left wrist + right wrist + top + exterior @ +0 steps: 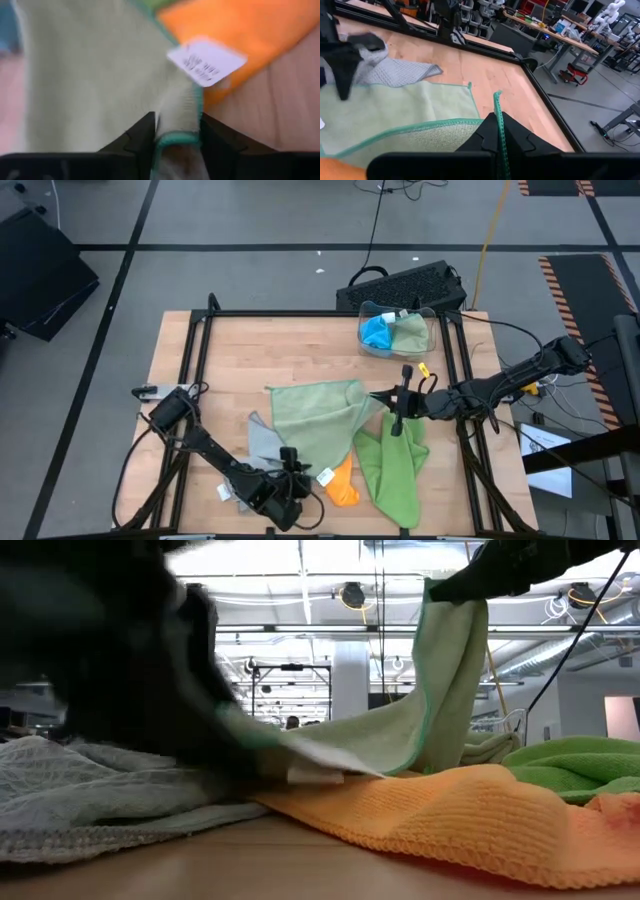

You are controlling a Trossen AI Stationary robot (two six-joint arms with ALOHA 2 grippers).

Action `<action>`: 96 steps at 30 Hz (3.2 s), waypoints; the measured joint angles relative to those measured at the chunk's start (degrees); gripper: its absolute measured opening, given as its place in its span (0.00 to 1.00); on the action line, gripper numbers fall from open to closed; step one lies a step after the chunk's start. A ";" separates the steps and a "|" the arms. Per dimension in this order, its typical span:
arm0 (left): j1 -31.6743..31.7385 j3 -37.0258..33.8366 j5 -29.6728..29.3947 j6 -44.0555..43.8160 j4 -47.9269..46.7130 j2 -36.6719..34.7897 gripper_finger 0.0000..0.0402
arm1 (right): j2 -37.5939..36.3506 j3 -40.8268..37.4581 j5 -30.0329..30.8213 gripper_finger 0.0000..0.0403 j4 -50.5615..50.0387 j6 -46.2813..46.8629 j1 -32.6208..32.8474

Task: Fold microfiber towels
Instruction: Fold the light green microfiber towel

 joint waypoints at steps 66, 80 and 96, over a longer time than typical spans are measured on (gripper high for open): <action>15.89 -38.13 43.09 -1.22 5.65 -66.27 0.03 | 8.38 -3.82 -46.82 0.00 8.17 21.26 -16.09; 3.34 -45.93 32.52 -7.09 32.44 -47.24 0.02 | 19.28 -8.81 -33.80 0.09 15.88 30.17 -5.45; 3.45 -45.87 32.44 -7.53 38.14 -42.39 0.54 | 20.39 -8.79 -11.47 0.40 11.94 26.15 -4.58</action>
